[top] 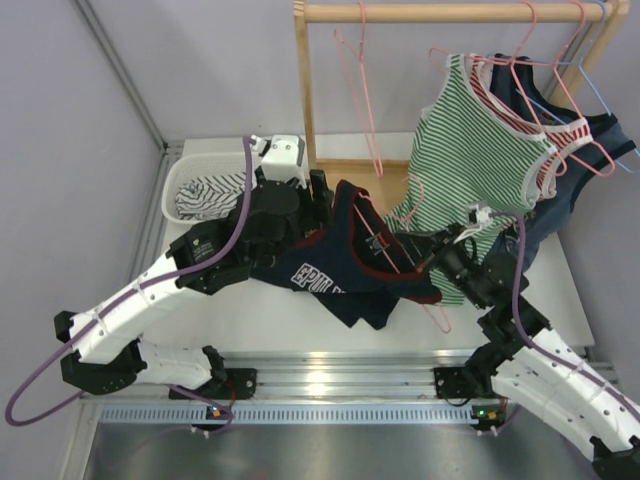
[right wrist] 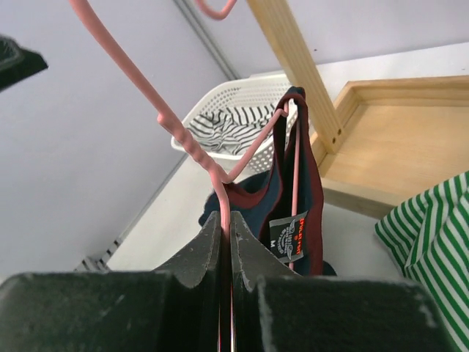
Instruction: Place the tank top on the hanger
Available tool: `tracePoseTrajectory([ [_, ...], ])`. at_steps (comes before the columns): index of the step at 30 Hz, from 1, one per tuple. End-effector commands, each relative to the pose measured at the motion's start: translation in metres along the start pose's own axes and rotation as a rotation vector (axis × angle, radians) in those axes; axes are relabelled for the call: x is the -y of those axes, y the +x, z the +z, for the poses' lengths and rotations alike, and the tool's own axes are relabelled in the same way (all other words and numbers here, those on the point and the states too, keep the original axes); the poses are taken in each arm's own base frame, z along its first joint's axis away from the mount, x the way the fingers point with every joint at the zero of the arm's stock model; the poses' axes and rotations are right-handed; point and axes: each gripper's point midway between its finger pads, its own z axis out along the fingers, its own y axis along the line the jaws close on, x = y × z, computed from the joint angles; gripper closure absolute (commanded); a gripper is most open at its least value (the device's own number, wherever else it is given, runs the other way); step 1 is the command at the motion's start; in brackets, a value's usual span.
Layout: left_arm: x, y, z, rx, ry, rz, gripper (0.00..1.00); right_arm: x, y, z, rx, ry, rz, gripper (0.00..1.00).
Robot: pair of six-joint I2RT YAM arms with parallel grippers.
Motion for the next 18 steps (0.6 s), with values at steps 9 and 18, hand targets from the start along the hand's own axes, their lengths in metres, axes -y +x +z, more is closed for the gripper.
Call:
tracePoseTrajectory([
  [9, -0.01, -0.009, -0.011, 0.015, -0.01, -0.013, 0.36, 0.018, -0.057, -0.002, 0.157, 0.05, 0.07, 1.0],
  [18, -0.013, -0.008, -0.013, 0.015, -0.014, -0.018, 0.36, 0.028, -0.122, 0.0, 0.26, 0.073, 0.022, 1.0],
])
